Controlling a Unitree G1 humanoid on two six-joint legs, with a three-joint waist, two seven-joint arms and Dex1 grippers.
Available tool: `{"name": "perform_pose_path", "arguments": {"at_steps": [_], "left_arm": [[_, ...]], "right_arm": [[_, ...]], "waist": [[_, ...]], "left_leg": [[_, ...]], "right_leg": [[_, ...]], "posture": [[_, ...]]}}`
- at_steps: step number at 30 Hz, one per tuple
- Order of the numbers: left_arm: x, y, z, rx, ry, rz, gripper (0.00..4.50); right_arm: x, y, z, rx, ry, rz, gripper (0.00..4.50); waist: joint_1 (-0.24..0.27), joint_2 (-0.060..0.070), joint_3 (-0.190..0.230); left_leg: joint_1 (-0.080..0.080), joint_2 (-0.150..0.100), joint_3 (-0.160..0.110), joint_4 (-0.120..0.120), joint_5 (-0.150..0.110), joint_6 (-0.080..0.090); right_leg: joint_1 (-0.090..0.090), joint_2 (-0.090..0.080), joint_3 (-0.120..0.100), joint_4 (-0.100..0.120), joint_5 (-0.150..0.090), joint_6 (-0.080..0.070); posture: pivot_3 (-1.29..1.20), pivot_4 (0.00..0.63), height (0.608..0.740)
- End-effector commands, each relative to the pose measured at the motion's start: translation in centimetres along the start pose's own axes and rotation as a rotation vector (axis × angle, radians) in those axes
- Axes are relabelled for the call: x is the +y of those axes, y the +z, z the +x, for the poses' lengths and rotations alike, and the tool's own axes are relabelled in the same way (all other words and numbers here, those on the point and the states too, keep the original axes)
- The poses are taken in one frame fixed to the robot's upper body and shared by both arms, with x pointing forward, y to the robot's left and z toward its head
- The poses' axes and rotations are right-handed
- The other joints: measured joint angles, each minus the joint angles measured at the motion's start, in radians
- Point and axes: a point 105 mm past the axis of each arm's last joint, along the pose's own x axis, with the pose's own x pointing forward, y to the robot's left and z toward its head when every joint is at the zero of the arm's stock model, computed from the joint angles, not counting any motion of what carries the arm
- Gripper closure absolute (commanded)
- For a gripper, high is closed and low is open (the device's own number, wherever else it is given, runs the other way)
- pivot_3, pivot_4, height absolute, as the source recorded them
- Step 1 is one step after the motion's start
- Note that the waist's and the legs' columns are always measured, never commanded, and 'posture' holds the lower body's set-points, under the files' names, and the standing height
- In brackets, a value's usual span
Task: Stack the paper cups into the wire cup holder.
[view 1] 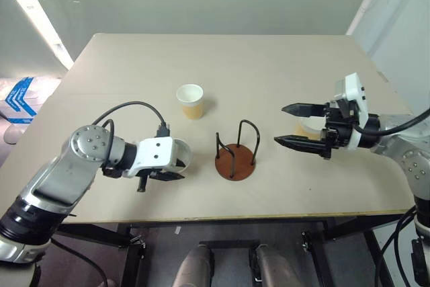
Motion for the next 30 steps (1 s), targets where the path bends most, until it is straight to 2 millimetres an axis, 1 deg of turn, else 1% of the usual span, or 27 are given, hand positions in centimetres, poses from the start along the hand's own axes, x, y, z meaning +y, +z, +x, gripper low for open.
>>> {"name": "perform_pose_path", "arguments": {"at_steps": [1,2,10,13,16,19,24,26,30], "left_arm": [[0.7,0.5,-1.6,-0.009,0.006,0.028,4.42],[0.8,0.4,-1.7,-0.009,0.004,0.027,4.47],[2.0,0.8,-3.7,-0.021,0.044,0.021,4.47],[2.7,1.7,-4.6,-0.065,0.073,0.013,4.47],[3.9,4.7,-5.7,-0.188,0.092,0.007,4.47],[4.4,7.7,-6.7,-0.302,0.064,0.016,4.47],[4.3,12.9,-7.7,-0.464,-0.082,0.066,4.47],[4.2,13.9,-7.6,-0.486,-0.133,0.083,4.47],[4.5,14.4,-7.1,-0.477,-0.206,0.122,4.47]], "right_arm": [[0.4,1.9,-0.6,-0.043,0.003,-0.071,0.0],[0.4,2.0,-0.5,-0.045,0.002,-0.075,0.0],[0.5,2.3,-0.7,-0.056,0.007,-0.082,0.0],[0.5,2.3,-0.7,-0.055,0.009,-0.086,0.0],[0.6,2.4,-1.1,-0.047,0.014,-0.091,0.0],[0.9,2.4,-1.7,-0.037,0.024,-0.086,0.0],[2.1,2.1,-2.8,-0.032,0.048,-0.046,0.0],[2.5,2.1,-2.9,-0.039,0.05,-0.039,0.0],[3.0,2.3,-3.0,-0.053,0.036,-0.037,0.0]], "waist": [[0.0,0.0,0.0],[0.0,0.0,0.0],[0.0,0.0,0.0],[0.0,0.0,0.0],[0.003,0.0,0.0],[0.005,0.0,0.0],[0.008,-0.001,0.0],[0.007,0.0,0.0],[0.003,0.0,0.0]], "left_leg": [[0.0,0.0,0.0,0.0,0.0,0.0],[0.0,0.0,0.0,0.0,0.0,0.0],[0.0,0.0,0.0,0.001,0.0,0.0],[0.0,0.0,0.0,0.001,0.0,0.0],[0.0,0.0,0.0,0.001,0.0,0.001],[-0.001,0.0,0.0,0.002,0.0,0.001],[-0.001,0.0,0.0,0.002,0.0,0.002],[-0.001,0.0,0.0,0.002,-0.001,0.002],[0.002,0.0,0.001,0.002,-0.001,0.003]], "right_leg": [[0.0,0.0,0.0,0.0,0.0,0.0],[0.0,0.0,0.0,0.0,0.0,0.0],[0.0,0.0,0.0,0.0,0.0,0.0],[0.001,0.0,0.0,0.0,0.0,0.0],[0.001,0.0,0.0,0.0,0.0,0.0],[0.001,0.0,-0.001,0.0,0.0,0.0],[0.002,-0.001,-0.001,-0.001,0.0,0.001],[0.003,-0.001,-0.001,-0.001,0.001,0.002],[0.004,-0.001,-0.001,-0.001,0.0,0.006]], "posture": [[0.0,0.15,0.74],[0.0,0.15,0.74],[0.0,0.15,0.74],[0.0,0.15,0.74],[0.0,0.15,0.74],[0.0,0.15,0.74],[0.0,0.15,0.74],[0.0,0.15,0.74],[0.0,0.15,0.74]]}}
